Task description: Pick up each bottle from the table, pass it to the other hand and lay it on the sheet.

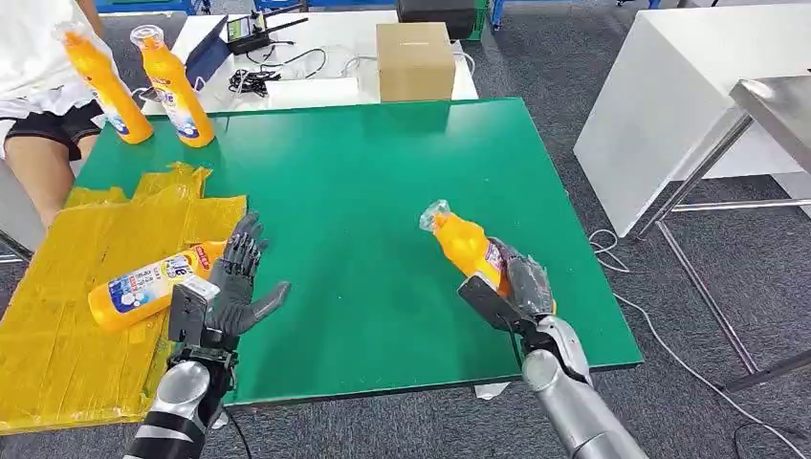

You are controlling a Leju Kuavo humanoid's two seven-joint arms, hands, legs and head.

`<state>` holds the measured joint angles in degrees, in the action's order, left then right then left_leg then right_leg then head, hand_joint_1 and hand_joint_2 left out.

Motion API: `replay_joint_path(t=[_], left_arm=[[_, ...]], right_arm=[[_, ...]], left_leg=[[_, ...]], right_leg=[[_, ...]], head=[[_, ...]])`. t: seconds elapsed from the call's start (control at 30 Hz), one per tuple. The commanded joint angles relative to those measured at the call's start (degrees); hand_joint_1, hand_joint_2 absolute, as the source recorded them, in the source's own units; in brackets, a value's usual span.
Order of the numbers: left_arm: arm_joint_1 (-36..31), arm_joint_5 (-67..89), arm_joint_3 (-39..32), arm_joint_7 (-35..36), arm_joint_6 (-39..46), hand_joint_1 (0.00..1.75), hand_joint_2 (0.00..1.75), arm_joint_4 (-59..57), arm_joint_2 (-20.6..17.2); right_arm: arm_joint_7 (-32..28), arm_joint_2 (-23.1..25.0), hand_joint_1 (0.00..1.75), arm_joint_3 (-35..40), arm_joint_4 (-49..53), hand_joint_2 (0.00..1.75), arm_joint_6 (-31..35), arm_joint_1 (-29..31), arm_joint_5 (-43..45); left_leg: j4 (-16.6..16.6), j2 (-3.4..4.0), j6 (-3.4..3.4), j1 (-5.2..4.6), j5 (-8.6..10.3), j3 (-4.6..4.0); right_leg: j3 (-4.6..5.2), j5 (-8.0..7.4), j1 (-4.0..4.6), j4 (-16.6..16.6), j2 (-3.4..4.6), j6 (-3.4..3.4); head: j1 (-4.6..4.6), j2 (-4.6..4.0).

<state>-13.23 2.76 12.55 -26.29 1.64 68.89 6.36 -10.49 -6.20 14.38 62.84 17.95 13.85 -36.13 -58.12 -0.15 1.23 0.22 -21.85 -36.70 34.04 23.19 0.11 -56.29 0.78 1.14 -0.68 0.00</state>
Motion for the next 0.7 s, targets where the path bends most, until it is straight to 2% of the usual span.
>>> replay_joint_path(t=[0.03, 0.17, 0.4, 0.7], left_arm=[[-2.45, 1.3, 4.99, 1.34, -0.72, 0.0, 1.75, -1.03, -3.24], [-3.07, 1.77, 6.37, 2.47, -1.42, 0.0, 1.75, -2.09, -3.72], [-6.41, 1.47, 9.55, 3.05, -3.54, 0.0, 1.75, -4.65, -3.62], [-6.67, 1.11, 9.92, 3.11, -3.59, 0.0, 1.75, -4.99, -3.84]], right_arm=[[-4.49, 5.17, 1.75, -4.38, 3.46, 1.75, 2.45, 1.08, 5.0], [-5.75, 6.82, 1.75, -4.91, 4.35, 1.75, 1.8, 2.73, 9.69], [-12.08, 10.55, 1.75, -2.89, 1.35, 1.75, -3.1, 7.84, 19.94], [-12.42, 10.16, 1.75, -2.19, 1.02, 1.75, -2.67, 7.86, 20.74]], left_leg=[[0.0, 0.03, -0.06, 0.01, -0.1, 0.02], [-0.01, 0.09, -0.06, -0.04, -0.08, -0.19], [-0.01, 0.07, -0.05, -0.01, -0.03, -0.41], [0.03, 0.03, -0.04, -0.02, -0.06, -0.31]], right_leg=[[-0.02, 0.09, 0.01, 0.0, -0.02, 0.01], [0.21, 0.07, -0.03, -0.05, 0.04, 0.01], [0.39, 0.01, 0.0, -0.03, 0.04, 0.0], [0.3, 0.06, -0.02, 0.0, -0.03, 0.01]], head=[[0.0, 0.0], [0.02, 0.0], [0.02, 0.0], [0.0, 0.0]])
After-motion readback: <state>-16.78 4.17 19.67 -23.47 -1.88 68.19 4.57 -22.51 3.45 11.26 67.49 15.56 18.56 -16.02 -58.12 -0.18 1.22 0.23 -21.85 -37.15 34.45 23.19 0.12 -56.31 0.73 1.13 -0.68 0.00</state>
